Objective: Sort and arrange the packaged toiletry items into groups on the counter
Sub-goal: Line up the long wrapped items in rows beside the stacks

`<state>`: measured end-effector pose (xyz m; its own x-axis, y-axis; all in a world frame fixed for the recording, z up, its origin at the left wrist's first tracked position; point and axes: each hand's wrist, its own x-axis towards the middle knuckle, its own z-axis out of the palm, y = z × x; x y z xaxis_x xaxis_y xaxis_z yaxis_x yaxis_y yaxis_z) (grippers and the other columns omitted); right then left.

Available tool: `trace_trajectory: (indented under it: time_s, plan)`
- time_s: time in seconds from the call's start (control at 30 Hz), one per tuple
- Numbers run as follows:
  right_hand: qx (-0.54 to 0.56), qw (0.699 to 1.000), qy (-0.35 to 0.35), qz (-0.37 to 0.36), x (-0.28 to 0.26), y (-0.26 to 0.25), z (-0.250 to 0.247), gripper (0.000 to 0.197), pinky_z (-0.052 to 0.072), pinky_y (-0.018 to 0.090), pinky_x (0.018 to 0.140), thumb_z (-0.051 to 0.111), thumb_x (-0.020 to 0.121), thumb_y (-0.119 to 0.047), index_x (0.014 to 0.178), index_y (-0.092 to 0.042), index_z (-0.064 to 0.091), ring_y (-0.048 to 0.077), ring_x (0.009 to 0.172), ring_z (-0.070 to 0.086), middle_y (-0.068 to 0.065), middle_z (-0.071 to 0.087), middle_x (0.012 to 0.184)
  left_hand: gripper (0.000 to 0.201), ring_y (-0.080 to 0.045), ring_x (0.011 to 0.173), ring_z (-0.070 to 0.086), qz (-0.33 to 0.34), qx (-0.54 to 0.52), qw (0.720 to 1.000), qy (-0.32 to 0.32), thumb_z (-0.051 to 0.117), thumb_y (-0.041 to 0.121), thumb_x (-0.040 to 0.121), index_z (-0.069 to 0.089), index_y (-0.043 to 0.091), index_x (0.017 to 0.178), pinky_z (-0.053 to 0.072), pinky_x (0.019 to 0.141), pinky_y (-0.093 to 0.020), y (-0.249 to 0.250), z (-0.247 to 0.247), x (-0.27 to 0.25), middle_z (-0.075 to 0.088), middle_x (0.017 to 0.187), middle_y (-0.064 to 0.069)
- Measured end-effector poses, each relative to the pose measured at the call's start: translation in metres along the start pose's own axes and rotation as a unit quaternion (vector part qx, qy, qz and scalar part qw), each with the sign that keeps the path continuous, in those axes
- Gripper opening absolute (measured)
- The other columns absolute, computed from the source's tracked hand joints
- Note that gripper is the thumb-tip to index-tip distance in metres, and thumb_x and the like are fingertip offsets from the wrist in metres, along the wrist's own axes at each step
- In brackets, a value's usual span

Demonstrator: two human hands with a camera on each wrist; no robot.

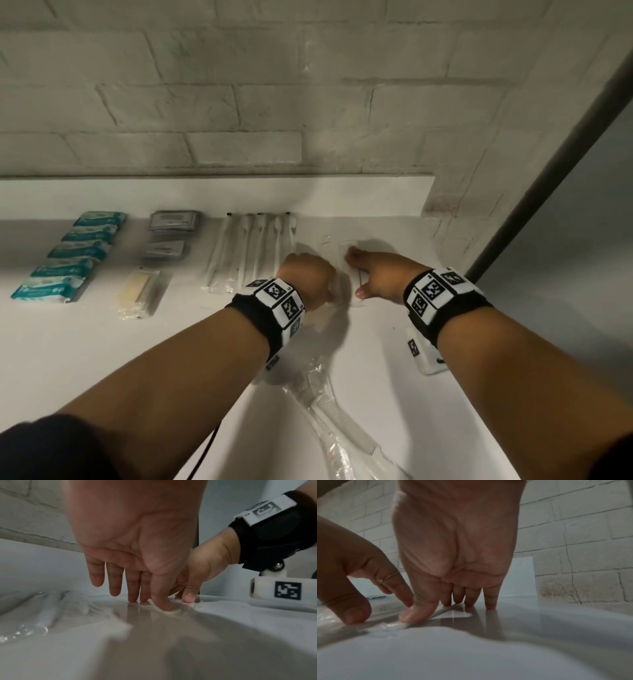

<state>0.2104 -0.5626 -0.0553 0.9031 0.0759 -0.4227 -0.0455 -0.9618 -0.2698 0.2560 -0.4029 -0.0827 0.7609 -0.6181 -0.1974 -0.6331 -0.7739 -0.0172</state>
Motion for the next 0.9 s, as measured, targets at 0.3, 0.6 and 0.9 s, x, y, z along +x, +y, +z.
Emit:
trace_trajectory:
  time_s: [0.3,0.6,0.9]
  plan:
    - [0.026,1.0,0.002,-0.001,0.003,0.0,0.005,0.084,0.016,0.024,0.115,0.064,0.09,-0.017,0.155,-0.018,0.01,0.017,0.148,0.015,-0.002,0.002,0.163,0.027,-0.019,0.106,0.06,-0.014,-0.013,1.0,-0.011,0.065,0.049,0.078,0.069,0.034,0.1,0.046,0.089,-0.031,-0.004,-0.005,0.0,0.066,0.11,0.008]
    - [0.033,0.996,-0.054,-0.055,-0.068,-0.068,0.03,0.065,0.054,0.032,0.08,0.068,0.07,-0.068,0.115,-0.023,0.057,0.013,0.09,0.061,-0.008,0.063,0.102,0.049,-0.028,0.121,0.052,0.002,0.055,0.997,-0.05,0.06,0.048,0.085,0.058,0.023,0.128,0.041,0.101,-0.04,0.002,-0.014,0.005,0.057,0.133,-0.005]
    - [-0.139,0.982,-0.104,-0.077,-0.09,-0.1,0.078,0.071,0.035,0.027,0.049,0.053,0.091,-0.036,0.144,-0.002,0.02,0.021,0.062,0.05,0.006,0.06,0.082,0.063,-0.025,0.135,0.04,-0.01,0.038,0.998,-0.049,0.057,0.052,0.087,0.042,0.027,0.143,0.033,0.111,-0.038,0.0,-0.007,0.004,0.043,0.148,0.0]
